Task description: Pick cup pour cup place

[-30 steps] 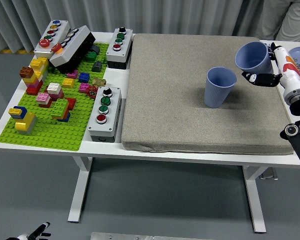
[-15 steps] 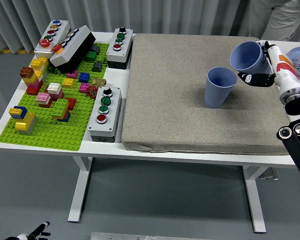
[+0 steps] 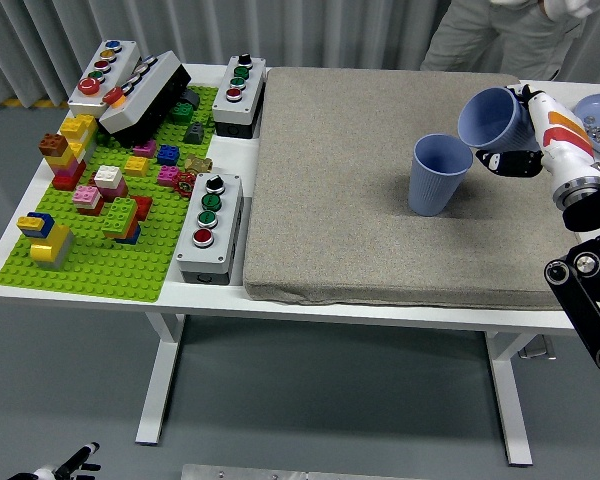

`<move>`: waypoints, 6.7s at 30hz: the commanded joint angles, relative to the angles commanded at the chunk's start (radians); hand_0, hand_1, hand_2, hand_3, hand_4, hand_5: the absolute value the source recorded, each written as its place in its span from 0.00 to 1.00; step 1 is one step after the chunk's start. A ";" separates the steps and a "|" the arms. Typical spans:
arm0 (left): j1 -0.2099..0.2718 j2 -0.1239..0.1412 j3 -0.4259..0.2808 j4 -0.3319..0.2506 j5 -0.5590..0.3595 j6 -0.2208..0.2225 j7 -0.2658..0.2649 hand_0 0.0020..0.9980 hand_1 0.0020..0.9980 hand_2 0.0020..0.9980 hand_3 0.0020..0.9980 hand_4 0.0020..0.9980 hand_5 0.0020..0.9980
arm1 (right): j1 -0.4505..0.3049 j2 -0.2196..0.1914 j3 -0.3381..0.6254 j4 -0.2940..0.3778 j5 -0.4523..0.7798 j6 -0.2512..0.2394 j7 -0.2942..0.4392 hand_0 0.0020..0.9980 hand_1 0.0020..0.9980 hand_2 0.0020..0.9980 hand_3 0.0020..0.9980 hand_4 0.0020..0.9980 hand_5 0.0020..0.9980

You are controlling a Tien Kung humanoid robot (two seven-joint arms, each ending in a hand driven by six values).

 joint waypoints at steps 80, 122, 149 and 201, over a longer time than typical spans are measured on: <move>-0.001 0.006 -0.015 0.000 0.007 0.002 0.003 0.87 0.86 0.86 0.77 0.64 0.95 | 0.072 -0.085 -0.196 0.065 -0.188 0.062 -0.124 0.83 0.69 0.59 0.68 0.79 0.18; 0.000 0.007 -0.020 0.000 0.008 0.003 0.002 0.87 0.86 0.86 0.77 0.64 0.96 | 0.133 -0.152 -0.270 0.080 -0.183 0.106 -0.153 0.84 0.70 0.60 0.67 0.78 0.17; -0.003 0.008 -0.023 0.000 0.009 0.003 0.004 0.87 0.86 0.86 0.77 0.64 0.95 | 0.173 -0.192 -0.323 0.090 -0.177 0.122 -0.162 0.85 0.70 0.60 0.67 0.78 0.16; -0.001 0.010 -0.017 0.000 0.002 0.002 0.004 0.88 0.86 0.86 0.77 0.64 0.95 | 0.203 -0.191 -0.372 0.094 -0.173 0.125 -0.196 0.86 0.71 0.61 0.67 0.77 0.14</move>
